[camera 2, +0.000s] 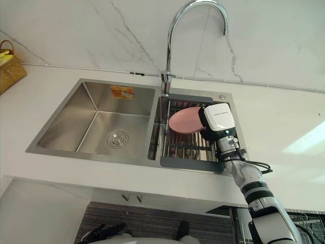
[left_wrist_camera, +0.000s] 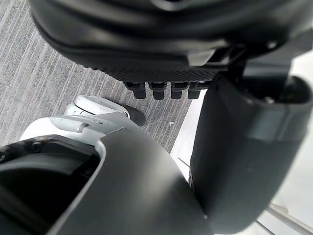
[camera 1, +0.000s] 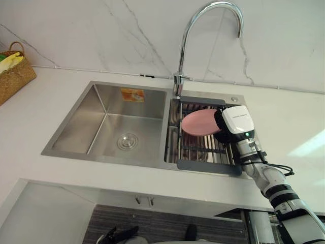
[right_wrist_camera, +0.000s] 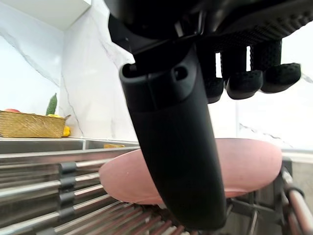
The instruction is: Walk over to the sink, pick up the cup, carry it to the dishwasher, place the cup inside the dishwasher, then close the dishwasher door
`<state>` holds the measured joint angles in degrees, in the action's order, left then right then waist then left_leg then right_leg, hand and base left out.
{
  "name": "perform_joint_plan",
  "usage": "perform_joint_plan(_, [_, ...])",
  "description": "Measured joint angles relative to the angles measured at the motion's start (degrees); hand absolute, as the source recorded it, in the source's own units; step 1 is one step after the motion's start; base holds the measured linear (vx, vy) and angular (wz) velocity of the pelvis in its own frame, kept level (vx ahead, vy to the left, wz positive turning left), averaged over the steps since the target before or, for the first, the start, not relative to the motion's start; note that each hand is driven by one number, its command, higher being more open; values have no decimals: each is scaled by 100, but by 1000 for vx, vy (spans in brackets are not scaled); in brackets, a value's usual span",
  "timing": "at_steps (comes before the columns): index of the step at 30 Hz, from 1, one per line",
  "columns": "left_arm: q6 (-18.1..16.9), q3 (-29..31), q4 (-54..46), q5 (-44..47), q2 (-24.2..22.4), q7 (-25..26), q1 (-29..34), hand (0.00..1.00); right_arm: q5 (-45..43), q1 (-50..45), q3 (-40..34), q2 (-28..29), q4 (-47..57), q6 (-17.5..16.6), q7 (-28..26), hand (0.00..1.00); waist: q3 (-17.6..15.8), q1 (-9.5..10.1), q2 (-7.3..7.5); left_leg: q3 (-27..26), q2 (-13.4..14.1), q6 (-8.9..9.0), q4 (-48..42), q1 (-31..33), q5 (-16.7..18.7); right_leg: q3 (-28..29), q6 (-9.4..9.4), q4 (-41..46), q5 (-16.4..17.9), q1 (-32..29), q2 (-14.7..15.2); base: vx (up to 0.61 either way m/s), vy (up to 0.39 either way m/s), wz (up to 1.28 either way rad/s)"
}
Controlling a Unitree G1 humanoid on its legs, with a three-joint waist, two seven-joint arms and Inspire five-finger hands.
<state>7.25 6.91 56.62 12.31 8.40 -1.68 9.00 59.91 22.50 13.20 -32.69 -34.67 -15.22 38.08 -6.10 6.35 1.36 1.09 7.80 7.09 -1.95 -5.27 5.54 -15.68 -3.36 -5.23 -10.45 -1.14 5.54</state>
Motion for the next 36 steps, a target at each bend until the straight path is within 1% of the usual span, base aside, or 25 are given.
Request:
perform_joint_plan(3, [1,0,2,0,4,4,7,100,0,-2,0,0,48,-69,-4,100,0,-14,0,-5,5,5,13,-3,-9,3,-10,0,9,-6,-3,-59,-12,-1])
perform_joint_plan(7, [1,0,3,0,5,11,9,100,-16,-6,0,2,61,-79,-89,100,1,-26,-5,-14,21,9,18,0,-11,8,-9,0,8,-15,-8,-8,-2,0])
perform_joint_plan(12, [5,-1,2,5,1,18,8,100,-31,-7,24,30,70,-59,-462,100,3,-11,-9,-10,26,9,52,-18,-21,-7,13,14,-11,-17,-7,14,5,1])
perform_joint_plan(17, [5,-1,0,7,-5,21,8,100,-197,-6,121,117,48,75,-693,100,3,3,-9,4,18,8,59,-24,-21,-36,7,29,-8,1,12,14,6,1])
perform_joint_plan(22, [5,-5,-7,7,-2,10,6,100,-250,7,280,181,-69,267,-712,100,8,52,6,78,0,5,57,-36,-37,-109,-2,26,-2,61,23,-9,2,8])
perform_joint_plan(29, [3,-6,-12,5,13,-16,6,100,-252,160,367,379,-277,283,-701,100,3,81,31,159,-5,6,100,-34,-86,-190,-26,3,19,101,37,-46,-5,7])
perform_joint_plan(36, [-8,-5,-27,5,49,-52,6,100,-416,179,407,420,-305,356,-686,100,-12,103,81,179,-5,6,106,-21,-88,-211,-40,10,32,99,36,-4,0,0])
